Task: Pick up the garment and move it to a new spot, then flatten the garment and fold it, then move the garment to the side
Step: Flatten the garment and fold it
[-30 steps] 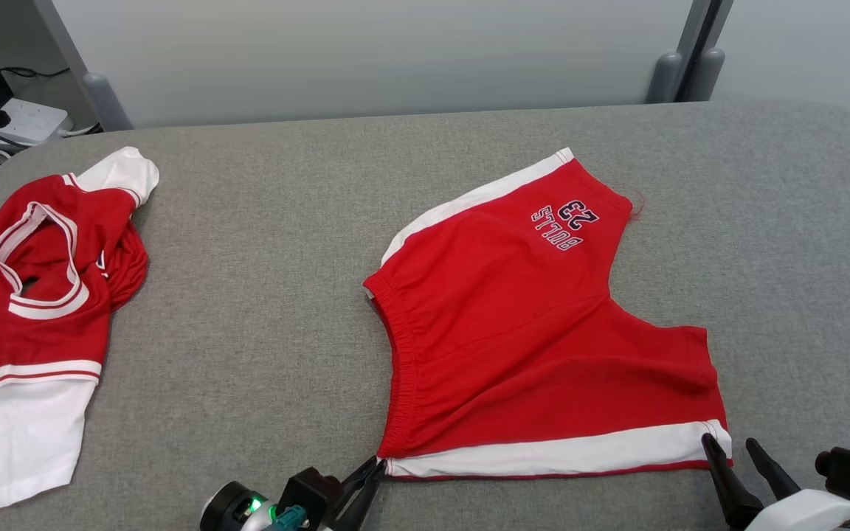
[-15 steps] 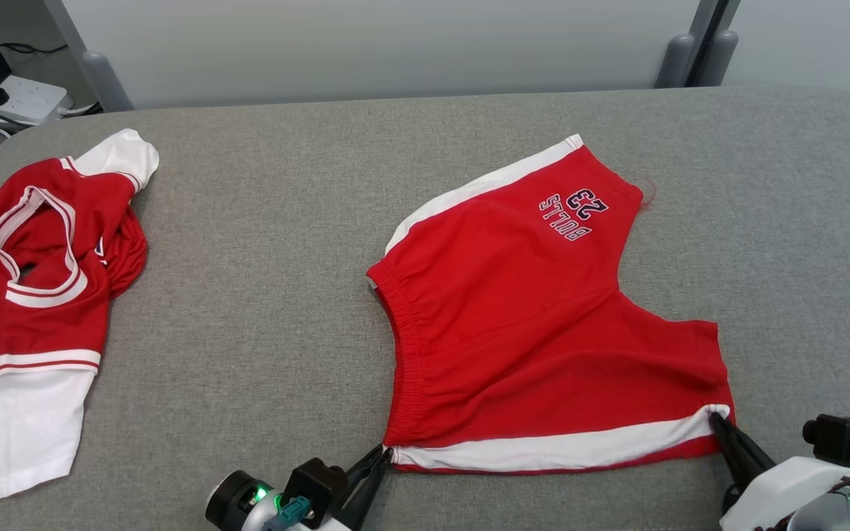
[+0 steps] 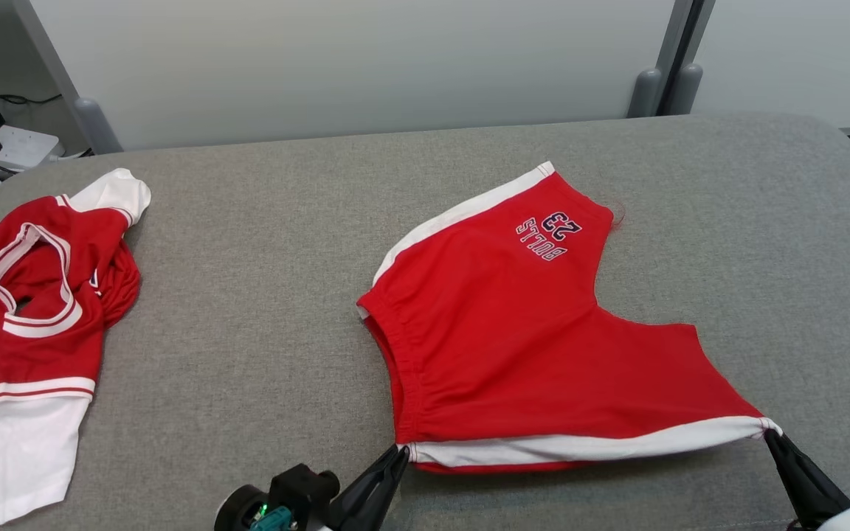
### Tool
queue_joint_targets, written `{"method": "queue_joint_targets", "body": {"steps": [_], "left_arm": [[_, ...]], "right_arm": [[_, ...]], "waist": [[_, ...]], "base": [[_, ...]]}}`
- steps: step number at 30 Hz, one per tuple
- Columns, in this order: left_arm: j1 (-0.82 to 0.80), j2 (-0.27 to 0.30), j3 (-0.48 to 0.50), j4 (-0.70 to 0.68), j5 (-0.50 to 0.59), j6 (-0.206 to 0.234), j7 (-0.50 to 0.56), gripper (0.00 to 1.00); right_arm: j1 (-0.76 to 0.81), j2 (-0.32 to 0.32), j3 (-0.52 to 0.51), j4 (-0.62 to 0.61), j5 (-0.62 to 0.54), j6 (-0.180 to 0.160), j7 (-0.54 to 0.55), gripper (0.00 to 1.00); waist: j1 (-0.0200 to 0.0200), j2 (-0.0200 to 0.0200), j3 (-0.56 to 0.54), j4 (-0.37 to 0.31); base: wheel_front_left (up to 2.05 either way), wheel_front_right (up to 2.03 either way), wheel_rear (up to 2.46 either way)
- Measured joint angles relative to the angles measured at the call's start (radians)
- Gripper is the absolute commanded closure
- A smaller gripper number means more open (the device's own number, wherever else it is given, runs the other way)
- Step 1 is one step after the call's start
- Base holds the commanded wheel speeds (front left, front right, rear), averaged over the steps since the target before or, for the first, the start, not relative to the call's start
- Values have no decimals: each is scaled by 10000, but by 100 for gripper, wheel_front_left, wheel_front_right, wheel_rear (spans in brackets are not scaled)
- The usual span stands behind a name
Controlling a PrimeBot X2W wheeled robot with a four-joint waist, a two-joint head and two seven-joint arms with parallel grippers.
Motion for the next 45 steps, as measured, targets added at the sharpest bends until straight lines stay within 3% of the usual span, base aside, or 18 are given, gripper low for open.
{"method": "queue_joint_targets", "body": {"steps": [4, 10, 14, 19, 26, 34, 45], "left_arm": [[836, 458, -303, -1628, -543, 0, 1097, 100], [1568, 940, -362, -3384, -955, 107, 2196, 100], [1678, 915, -150, -3963, -1124, 194, 2224, 100], [1131, 560, -144, -3501, -1910, 171, 2111, 100], [-530, -169, -184, -2042, -2886, 42, 1866, 100], [-2877, -725, -119, 293, -4182, 8, 1231, 100], [-4878, -840, -504, 2395, -5486, -2, 326, 100]], "right_arm": [[1197, -497, -756, -1241, -19, 0, 435, 100], [2554, -562, -1802, -2890, -504, 0, 1891, 100], [2855, -249, -2941, -3697, -1097, 0, 2431, 100], [2024, 472, -3597, -3777, -1950, 0, 3085, 100], [-337, 1057, -3942, -2493, -2740, 0, 3674, 100], [-4042, 899, -3287, -61, -3647, 2, 4301, 100], [-7712, 941, -1162, 3381, -3860, 4, 3833, 100]], "waist": [[0, 0, -229, -95], [0, 0, -191, -130], [0, 0, -66, -130], [0, 0, 186, 14], [0, 0, 660, 364], [0, 0, 1725, 963], [-1, 0, 2844, 1640]], "base": [[0, 0, 0], [0, 0, 0], [0, 0, 0], [0, 0, 0], [0, 0, 0], [0, 0, 0], [0, 0, 0]]}}
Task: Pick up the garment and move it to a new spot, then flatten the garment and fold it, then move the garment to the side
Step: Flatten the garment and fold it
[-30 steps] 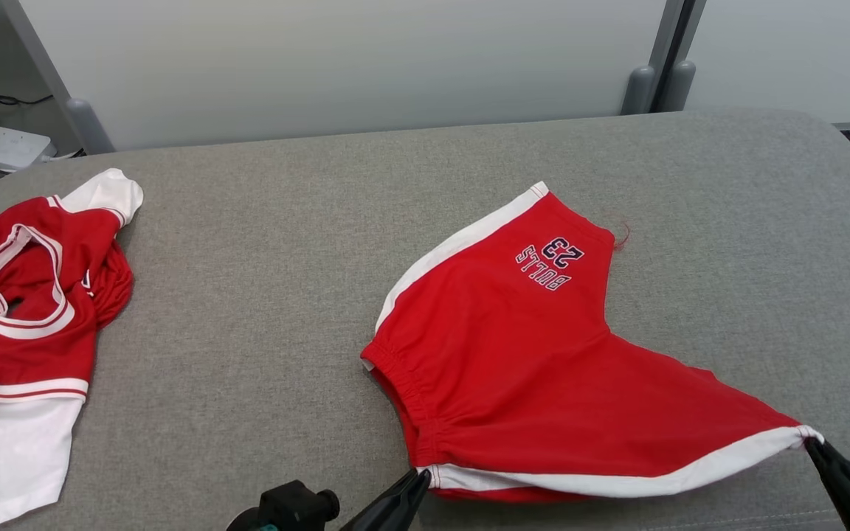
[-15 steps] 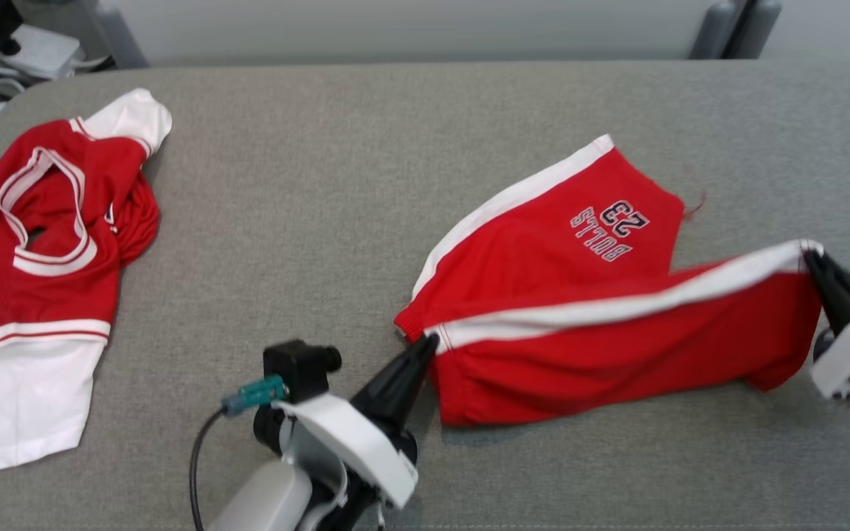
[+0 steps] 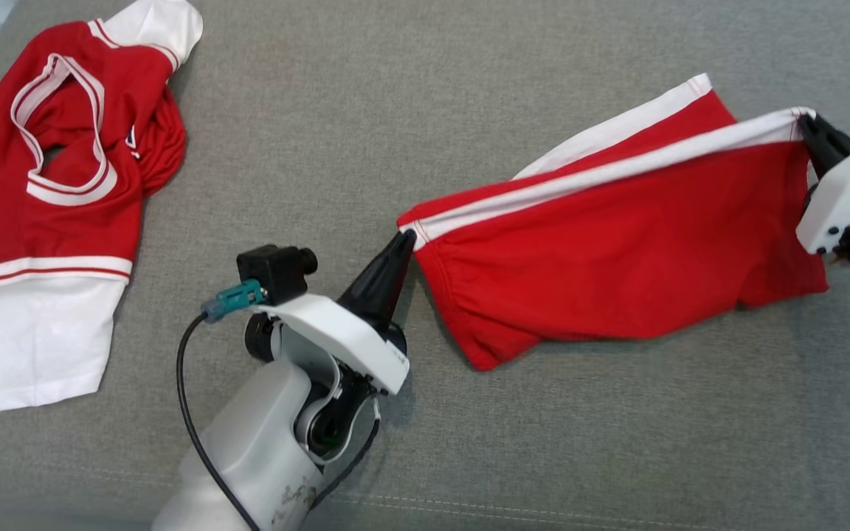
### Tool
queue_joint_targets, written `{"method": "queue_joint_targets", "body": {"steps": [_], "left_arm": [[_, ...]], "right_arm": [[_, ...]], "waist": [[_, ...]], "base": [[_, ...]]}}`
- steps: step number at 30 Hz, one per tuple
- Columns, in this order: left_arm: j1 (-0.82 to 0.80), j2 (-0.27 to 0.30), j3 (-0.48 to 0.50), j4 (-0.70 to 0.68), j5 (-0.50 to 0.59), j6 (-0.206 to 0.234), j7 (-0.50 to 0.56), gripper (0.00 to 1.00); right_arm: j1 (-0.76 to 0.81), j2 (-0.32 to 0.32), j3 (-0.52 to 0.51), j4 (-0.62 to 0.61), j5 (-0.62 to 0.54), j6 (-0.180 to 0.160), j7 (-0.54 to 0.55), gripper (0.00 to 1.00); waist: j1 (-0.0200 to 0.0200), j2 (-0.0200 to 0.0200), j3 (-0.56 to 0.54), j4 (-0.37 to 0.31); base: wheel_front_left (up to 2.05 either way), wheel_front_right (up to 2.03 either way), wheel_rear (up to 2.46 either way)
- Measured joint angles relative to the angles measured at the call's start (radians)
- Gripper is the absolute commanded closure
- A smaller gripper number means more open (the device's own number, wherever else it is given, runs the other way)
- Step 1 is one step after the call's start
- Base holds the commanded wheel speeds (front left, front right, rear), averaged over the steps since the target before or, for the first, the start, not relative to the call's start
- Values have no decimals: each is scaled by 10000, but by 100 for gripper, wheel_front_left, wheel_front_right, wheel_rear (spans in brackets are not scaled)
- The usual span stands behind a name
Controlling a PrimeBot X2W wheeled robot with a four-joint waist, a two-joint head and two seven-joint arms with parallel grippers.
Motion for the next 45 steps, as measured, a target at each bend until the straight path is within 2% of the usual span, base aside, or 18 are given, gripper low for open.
{"method": "queue_joint_targets", "body": {"steps": [7, 15, 19, 29, 30, 31, 32, 34, 35, 36, 41, 45], "left_arm": [[-840, -36, -769, 472, -1066, 0, -299, 100], [-1577, -88, -1983, 627, -2077, 2, -426, 100], [-1920, -117, -2431, 725, -2332, 38, -623, 100], [-2290, -130, -3246, 961, -2775, 314, -876, 100], [-2290, -128, -3315, 972, -2840, 314, -913, 83], [-2291, -128, -3377, 995, -2861, 314, -913, 56], [-2298, -128, -3452, 1024, -2874, 318, -913, 48], [-2323, -127, -3553, 1103, -2941, 336, -920, 11], [-2358, -125, -3593, 1137, -2951, 382, -924, 5], [-2423, -123, -3641, 1175, -2949, 385, -924, 0], [-2493, -127, -3465, 1235, -2731, 568, -924, 0], [-2458, -128, -2717, 1133, -1856, 1028, -924, 0]], "right_arm": [[-1575, 81, 1035, 1559, 4, 0, -821, 100], [-2592, -25, 1902, 2930, 203, 0, -1501, 100], [-3014, -136, 2194, 3488, 288, 0, -1981, 100], [-3391, -71, 2894, 4389, 713, 0, -2293, 100], [-3420, -81, 2966, 4422, 717, 0, -2336, 100], [-3425, -79, 3080, 4437, 721, 0, -2424, 100], [-3425, -73, 3147, 4447, 767, 0, -2454, 87], [-3432, -48, 3241, 4460, 928, 0, -2594, 56], [-3444, -35, 3283, 4475, 980, 0, -2709, 5], [-3462, -36, 3367, 4489, 1011, 0, -2809, 0], [-3567, 4, 3613, 4433, 1135, 0, -3427, 0], [-3547, 46, 3781, 4092, 1275, 0, -3756, 0]], "waist": [[0, 0, 520, 458], [0, 0, 987, 1059], [0, 0, 1177, 1288], [0, 0, 1326, 1516], [1, 0, 1325, 1519], [0, 0, 1320, 1518], [0, 0, 1314, 1511], [0, 0, 1299, 1480], [0, 0, 1289, 1458], [0, 0, 1274, 1436], [0, 0, 1139, 1272], [0, 0, 929, 1111]], "base": [[0, 0, 0], [0, 0, 0], [0, 0, 0], [0, 0, 0], [0, 0, 0], [0, 0, 0], [0, 0, 0], [0, 0, 0], [0, 0, 0], [0, 0, 0], [0, 0, 0], [0, 0, 0]]}}
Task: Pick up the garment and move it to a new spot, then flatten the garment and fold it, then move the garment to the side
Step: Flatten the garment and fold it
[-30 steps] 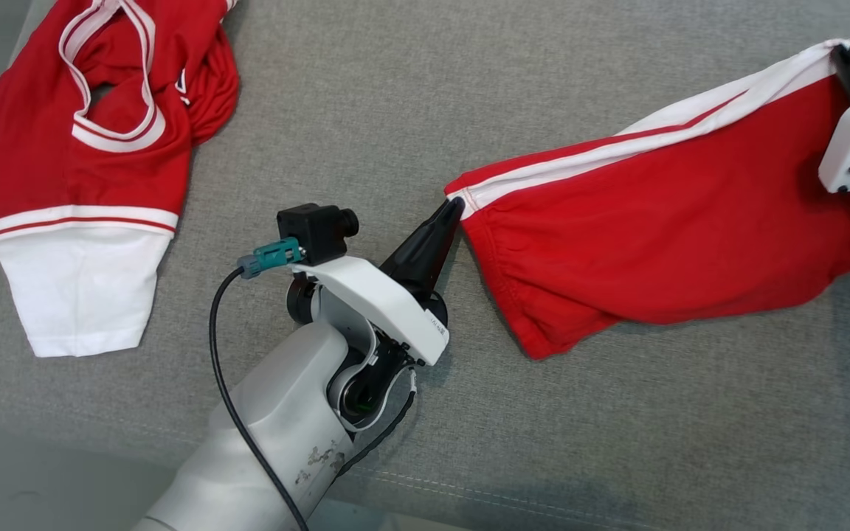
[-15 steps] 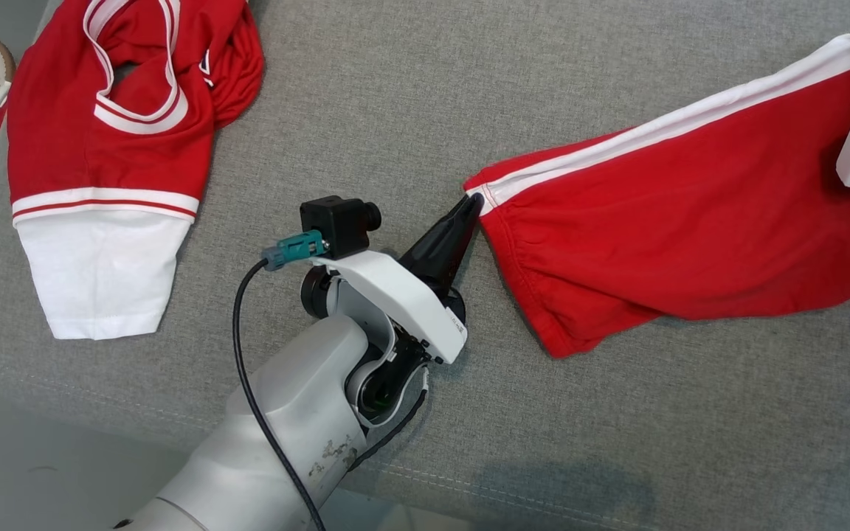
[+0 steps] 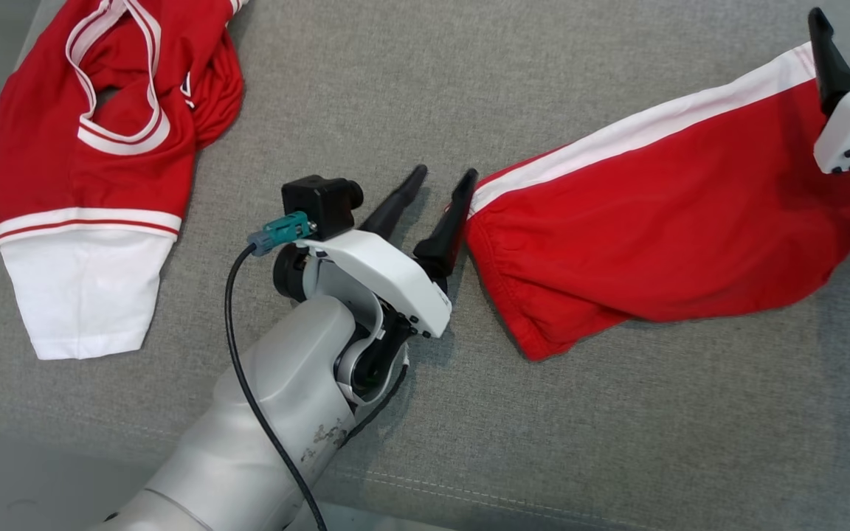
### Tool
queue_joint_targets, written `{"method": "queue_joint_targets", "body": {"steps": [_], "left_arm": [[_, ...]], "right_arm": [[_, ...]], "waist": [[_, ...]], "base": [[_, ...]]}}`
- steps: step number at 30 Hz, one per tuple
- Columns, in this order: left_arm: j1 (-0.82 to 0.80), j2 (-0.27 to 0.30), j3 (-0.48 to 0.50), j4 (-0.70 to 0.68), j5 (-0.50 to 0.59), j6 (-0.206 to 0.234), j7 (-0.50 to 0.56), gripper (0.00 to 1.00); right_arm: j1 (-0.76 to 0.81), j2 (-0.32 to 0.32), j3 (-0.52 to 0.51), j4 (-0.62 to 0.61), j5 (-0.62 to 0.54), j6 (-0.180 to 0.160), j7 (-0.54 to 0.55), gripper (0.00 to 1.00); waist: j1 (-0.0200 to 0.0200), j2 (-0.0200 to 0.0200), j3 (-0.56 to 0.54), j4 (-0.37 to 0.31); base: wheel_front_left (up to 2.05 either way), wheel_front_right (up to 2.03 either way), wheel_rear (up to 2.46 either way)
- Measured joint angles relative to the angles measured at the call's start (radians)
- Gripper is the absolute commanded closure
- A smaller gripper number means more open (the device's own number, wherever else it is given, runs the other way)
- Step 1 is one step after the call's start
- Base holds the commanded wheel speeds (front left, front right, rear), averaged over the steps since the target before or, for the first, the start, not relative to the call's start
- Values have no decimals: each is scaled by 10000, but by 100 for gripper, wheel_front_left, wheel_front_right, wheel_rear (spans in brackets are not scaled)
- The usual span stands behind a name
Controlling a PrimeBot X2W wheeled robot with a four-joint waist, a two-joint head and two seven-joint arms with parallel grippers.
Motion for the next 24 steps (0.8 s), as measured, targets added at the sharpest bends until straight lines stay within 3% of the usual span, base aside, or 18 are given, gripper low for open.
{"method": "queue_joint_targets", "body": {"steps": [7, 14, 24], "left_arm": [[866, -6, 1544, -752, 1751, 412, -19, 0], [3061, 13, 3346, -1983, 3758, 564, -29, 0], [4980, 109, 4050, -3377, 4834, 635, -31, 0]], "right_arm": [[770, -8, -458, -1555, 136, 0, -88, 0], [3422, 157, -2527, -3553, -642, 0, -90, 0], [5766, 767, -3724, -4247, -909, 0, -90, 0]], "waist": [[0, 0, -568, -254], [0, 0, -1634, -634], [0, 0, -2758, -984]], "base": [[0, 0, 0], [0, 0, 0], [0, 0, 0]]}}
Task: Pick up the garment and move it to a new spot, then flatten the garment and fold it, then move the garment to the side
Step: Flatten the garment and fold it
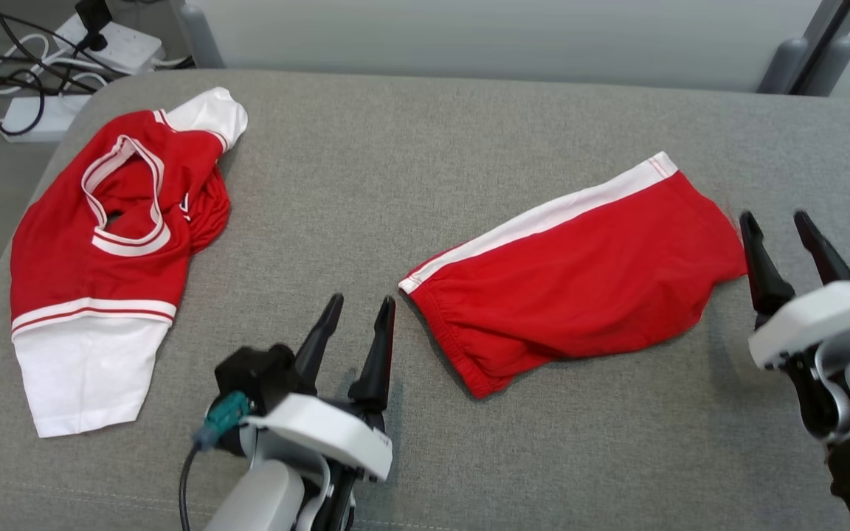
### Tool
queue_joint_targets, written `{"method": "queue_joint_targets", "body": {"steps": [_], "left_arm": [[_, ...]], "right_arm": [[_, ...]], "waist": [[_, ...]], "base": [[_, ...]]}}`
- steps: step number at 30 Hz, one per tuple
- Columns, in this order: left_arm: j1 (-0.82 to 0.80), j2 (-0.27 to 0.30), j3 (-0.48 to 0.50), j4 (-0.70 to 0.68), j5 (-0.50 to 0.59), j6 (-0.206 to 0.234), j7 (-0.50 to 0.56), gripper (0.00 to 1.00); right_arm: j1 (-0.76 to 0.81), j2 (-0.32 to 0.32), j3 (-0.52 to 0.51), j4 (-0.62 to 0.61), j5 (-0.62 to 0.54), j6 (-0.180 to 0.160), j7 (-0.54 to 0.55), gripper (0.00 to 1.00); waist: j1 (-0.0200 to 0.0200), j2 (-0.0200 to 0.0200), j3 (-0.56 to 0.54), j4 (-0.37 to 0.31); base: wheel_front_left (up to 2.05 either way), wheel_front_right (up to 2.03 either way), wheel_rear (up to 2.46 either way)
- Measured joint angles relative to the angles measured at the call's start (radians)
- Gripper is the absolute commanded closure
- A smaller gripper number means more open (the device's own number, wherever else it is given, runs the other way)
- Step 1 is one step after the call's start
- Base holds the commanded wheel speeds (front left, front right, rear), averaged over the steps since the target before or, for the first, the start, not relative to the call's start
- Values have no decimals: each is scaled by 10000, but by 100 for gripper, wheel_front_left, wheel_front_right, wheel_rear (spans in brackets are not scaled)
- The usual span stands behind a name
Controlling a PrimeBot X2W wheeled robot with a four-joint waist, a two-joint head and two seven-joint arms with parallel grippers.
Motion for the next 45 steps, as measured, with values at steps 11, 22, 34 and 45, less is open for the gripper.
{"method": "queue_joint_targets", "body": {"steps": [11, 22, 34, 45], "left_arm": [[1023, 92, -694, -694, 359, 213, 2, 0], [542, 100, -1457, -1419, 543, 311, 0, 0], [80, 94, -1912, -1523, 550, 391, 0, 0], [-77, 90, -1933, -1534, 529, 443, 0, 0]], "right_arm": [[1520, 165, -842, 520, 3041, -2, 192, 0], [-102, -487, -1229, 2326, 4909, -12, 2111, 0], [-1766, -1078, -1062, 4015, 5010, -12, 3392, 0], [-2332, -1168, -800, 4583, 5099, 4, 3900, 100]], "waist": [[1, 0, -462, 276], [0, 0, 335, 1054], [0, 0, 1235, 2063], [0, 0, 1451, 2106]], "base": [[0, 0, 0], [0, 0, 0], [0, 0, 0], [0, 0, 0]]}}
